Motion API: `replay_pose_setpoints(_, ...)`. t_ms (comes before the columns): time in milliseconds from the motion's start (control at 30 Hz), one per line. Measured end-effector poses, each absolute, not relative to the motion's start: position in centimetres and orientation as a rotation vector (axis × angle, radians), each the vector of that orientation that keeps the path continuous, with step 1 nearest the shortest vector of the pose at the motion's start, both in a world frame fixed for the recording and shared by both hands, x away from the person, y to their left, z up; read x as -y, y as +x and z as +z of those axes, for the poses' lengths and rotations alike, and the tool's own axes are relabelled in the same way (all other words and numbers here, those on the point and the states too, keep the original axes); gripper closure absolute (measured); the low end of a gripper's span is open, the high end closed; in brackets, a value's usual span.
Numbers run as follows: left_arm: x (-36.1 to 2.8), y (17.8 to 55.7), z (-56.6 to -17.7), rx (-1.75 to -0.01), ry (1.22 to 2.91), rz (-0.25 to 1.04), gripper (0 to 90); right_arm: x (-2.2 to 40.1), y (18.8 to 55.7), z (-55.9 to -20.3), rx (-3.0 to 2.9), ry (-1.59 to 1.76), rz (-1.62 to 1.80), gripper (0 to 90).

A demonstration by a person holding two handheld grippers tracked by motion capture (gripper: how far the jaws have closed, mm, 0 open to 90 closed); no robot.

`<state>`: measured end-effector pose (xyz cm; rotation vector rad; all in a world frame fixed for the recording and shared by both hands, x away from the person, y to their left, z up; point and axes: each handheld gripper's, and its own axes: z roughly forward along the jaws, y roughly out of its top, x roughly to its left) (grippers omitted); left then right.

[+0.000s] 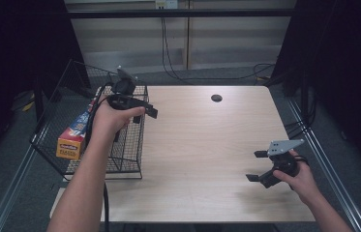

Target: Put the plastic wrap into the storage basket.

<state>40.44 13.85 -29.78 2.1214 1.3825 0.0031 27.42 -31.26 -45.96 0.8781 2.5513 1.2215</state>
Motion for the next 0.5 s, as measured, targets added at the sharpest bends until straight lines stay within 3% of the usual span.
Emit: replay_pose_setpoints(500,-12.3,39.8,-31.0,-1.313,2.15,0.001,14.6,31.3,27.4,-46.0,-2.547,0.882,1.224,2.7)
